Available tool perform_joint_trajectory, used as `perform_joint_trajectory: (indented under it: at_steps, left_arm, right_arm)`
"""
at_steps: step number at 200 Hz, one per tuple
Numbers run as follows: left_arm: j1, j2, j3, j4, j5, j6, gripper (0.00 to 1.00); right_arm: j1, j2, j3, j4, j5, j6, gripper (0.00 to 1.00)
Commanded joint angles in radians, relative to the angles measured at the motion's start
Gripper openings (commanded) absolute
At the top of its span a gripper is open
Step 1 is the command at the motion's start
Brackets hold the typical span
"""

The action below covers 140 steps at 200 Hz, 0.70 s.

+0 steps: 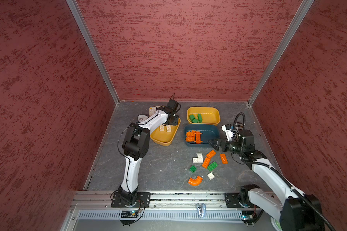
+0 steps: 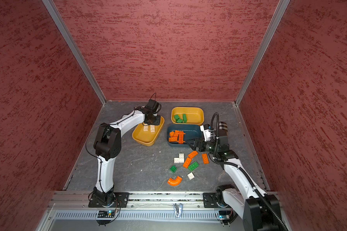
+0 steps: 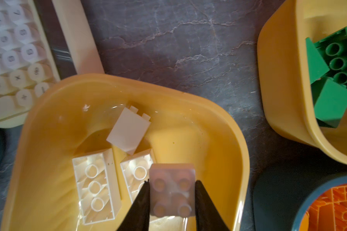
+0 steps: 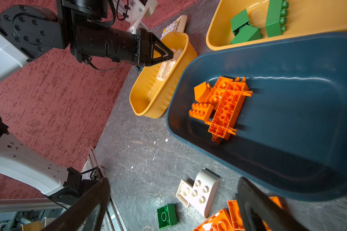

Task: Sort the legos into containers by color
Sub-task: Place the lego in the container.

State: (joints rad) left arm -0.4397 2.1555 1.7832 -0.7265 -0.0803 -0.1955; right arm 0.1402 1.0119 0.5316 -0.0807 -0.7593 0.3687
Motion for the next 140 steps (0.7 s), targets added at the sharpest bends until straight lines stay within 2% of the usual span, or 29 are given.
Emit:
perform_joint_trajectory:
  at_steps: [1,30,60,98,140]
  left_arm:
    - [0.012,0.033,0.056,-0.034,0.039,-0.001,0.37]
    - [-0.001,0.014,0.048,-0.038,0.034,0.003,0.54]
    - [-0.046,-0.085,-0.016,-0.042,0.022,0.005,0.67]
    - [-0.152,-0.269,-0.179,-0.027,0.019,-0.016,0.69]
    - [-0.288,-0.434,-0.383,-0.023,0.031,-0.107,0.7]
  right_arm:
    - [-0.004,-0.013,0.037,-0.014,0.019,-0.024,0.99]
    - [-0.004,-0.007,0.04,-0.021,0.026,-0.028,0.99]
    - [-0.004,0.001,0.043,-0.017,0.025,-0.027,0.99]
    - [-0.004,0.004,0.052,-0.027,0.028,-0.038,0.99]
    - [-0.004,0.005,0.057,-0.039,0.035,-0.05,0.99]
